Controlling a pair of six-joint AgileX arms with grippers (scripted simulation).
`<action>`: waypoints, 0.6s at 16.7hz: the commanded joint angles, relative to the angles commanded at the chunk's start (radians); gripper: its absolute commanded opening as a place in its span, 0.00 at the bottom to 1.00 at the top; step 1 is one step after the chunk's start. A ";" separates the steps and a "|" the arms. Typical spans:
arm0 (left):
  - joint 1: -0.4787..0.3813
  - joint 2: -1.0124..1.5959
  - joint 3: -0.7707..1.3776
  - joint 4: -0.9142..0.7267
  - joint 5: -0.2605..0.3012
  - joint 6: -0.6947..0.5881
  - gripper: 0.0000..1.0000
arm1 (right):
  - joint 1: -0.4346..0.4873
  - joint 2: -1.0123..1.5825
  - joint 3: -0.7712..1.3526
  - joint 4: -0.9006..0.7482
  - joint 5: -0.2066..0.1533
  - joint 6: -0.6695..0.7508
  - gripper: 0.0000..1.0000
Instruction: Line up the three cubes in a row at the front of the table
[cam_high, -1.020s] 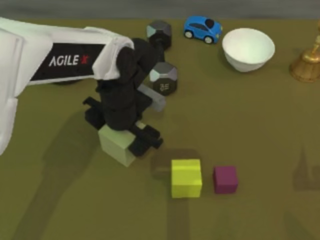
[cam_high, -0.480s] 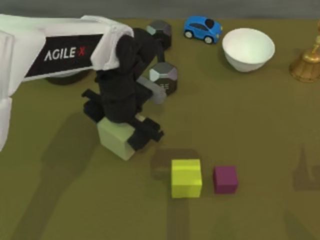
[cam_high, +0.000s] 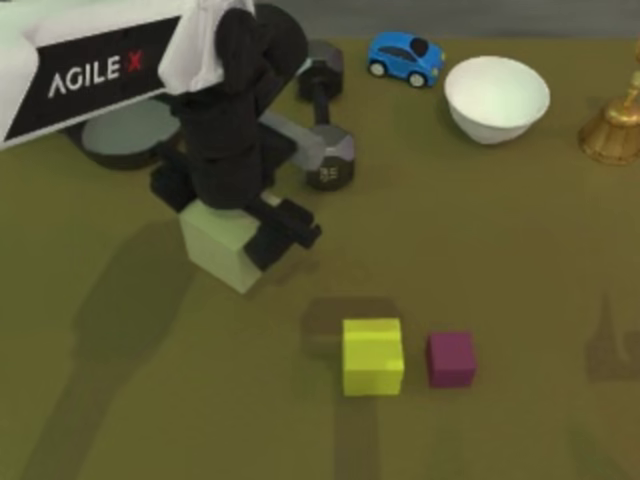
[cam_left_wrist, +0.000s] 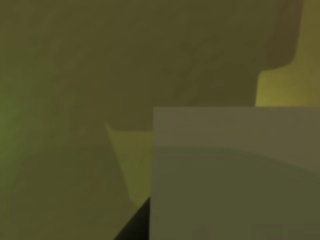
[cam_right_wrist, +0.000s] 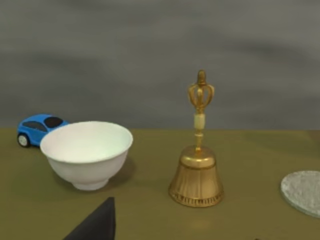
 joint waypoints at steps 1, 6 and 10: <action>-0.005 0.004 -0.002 0.003 0.000 0.002 0.00 | 0.000 0.000 0.000 0.000 0.000 0.000 1.00; -0.029 -0.031 -0.038 0.005 -0.001 -0.111 0.00 | 0.000 0.000 0.000 0.000 0.000 0.000 1.00; -0.065 -0.104 -0.121 0.010 -0.002 -0.339 0.00 | 0.000 0.000 0.000 0.000 0.000 0.000 1.00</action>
